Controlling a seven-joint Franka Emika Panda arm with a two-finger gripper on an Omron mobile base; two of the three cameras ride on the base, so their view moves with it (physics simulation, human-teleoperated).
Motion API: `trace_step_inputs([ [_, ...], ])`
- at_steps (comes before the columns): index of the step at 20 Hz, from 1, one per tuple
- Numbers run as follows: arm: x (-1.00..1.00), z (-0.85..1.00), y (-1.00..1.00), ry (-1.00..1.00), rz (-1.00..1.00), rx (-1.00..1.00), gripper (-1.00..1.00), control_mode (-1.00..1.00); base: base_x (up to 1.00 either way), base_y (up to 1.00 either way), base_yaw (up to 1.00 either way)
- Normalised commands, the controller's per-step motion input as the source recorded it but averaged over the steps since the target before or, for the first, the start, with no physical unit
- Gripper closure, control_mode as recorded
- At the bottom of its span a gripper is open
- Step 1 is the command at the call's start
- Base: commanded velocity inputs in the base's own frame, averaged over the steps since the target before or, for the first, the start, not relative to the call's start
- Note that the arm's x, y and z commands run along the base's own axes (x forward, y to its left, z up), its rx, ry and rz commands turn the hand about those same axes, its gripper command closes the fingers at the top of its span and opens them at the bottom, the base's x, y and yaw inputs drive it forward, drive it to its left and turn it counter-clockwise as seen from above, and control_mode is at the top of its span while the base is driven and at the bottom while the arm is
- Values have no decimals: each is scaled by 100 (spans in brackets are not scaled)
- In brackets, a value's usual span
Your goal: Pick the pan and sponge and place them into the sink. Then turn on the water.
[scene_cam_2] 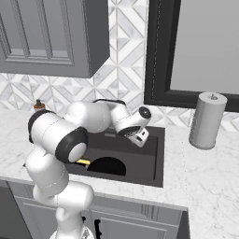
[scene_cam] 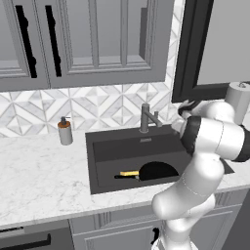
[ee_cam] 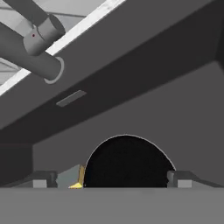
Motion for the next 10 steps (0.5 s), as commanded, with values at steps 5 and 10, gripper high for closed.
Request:
trace_step_inputs([
  [5,26,17,0,-21,-6,3,-100,-100,0,0,0],
  [10,1,4,0,-2,0,3,-100,-100,0,0,0],
])
